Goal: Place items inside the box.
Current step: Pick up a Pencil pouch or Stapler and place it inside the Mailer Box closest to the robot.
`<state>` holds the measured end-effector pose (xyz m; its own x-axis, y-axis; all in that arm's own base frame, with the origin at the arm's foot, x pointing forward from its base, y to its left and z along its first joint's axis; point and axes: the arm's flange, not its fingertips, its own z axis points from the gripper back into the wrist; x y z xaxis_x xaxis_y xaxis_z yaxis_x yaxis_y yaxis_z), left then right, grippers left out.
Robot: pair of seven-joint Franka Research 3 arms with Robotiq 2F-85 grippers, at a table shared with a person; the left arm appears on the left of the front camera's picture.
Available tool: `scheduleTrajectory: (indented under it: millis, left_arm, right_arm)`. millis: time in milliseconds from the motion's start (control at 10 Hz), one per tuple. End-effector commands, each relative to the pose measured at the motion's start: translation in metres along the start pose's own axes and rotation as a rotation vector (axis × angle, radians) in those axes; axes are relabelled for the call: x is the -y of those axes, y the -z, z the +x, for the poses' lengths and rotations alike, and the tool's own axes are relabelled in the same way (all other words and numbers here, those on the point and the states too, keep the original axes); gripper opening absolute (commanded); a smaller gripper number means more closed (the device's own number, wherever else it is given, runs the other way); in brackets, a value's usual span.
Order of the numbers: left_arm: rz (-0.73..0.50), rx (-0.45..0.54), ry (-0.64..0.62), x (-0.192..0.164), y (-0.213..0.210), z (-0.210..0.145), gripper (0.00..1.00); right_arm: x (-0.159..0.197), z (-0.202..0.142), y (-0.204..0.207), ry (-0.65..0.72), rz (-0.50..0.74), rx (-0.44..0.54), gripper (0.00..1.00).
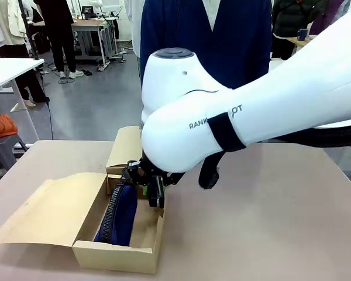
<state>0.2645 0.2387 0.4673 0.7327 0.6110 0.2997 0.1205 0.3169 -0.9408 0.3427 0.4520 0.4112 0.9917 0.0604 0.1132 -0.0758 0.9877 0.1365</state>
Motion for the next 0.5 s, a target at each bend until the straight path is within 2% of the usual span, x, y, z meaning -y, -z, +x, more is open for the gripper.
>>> scheduleTrajectory:
  millis: [0,200,400]
  left_arm:
    - [-0.027,0.014,0.016,0.001,0.000,0.000,1.00]
    - [-0.027,0.014,0.016,0.001,0.000,0.000,1.00]
    - [-0.027,0.014,0.016,0.001,0.000,0.000,1.00]
  right_arm:
    - [-0.024,-0.007,0.004,0.115,-0.011,-0.002,0.42]
    - [-0.023,-0.018,0.010,0.112,-0.066,-0.057,0.42]
    - [-0.020,-0.014,0.009,0.123,-0.074,-0.072,0.42]
